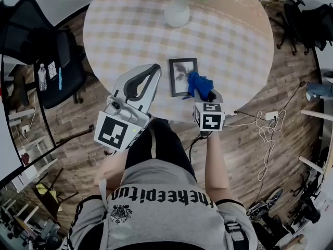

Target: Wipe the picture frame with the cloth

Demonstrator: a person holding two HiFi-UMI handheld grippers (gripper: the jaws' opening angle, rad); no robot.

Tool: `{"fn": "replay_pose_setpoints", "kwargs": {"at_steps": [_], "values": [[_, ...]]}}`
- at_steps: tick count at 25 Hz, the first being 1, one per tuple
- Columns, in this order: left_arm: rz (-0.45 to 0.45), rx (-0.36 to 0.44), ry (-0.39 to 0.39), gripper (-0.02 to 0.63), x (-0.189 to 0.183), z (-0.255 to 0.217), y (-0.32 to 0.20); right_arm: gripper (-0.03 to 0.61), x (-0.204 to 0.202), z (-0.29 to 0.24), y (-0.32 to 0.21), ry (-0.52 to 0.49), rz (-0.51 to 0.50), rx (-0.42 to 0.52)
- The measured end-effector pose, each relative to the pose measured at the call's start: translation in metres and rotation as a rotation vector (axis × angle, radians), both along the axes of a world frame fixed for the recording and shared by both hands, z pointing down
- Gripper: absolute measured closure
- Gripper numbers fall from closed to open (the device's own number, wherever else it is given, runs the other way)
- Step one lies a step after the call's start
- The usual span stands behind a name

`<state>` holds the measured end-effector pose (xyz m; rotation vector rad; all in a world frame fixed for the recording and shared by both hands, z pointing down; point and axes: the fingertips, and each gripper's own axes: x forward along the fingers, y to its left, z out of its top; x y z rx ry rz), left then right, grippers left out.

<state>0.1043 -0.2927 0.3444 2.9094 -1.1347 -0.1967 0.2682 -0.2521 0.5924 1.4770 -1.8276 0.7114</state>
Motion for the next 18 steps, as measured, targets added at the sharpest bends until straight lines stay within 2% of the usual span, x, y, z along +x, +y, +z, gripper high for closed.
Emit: {"fn": "replay_pose_setpoints", "kwargs": {"at_steps": [8,18], "values": [[0.016,0.006,-0.002,0.594,-0.005,-0.005,0.006,0.457,-0.001,0.001,-0.001,-0.057,0.062,0.03],[0.109,-0.006,-0.036,0.594,-0.031,-0.018,0.035,0.459,-0.029,-0.052,0.019,-0.062,0.161,0.205]]}}
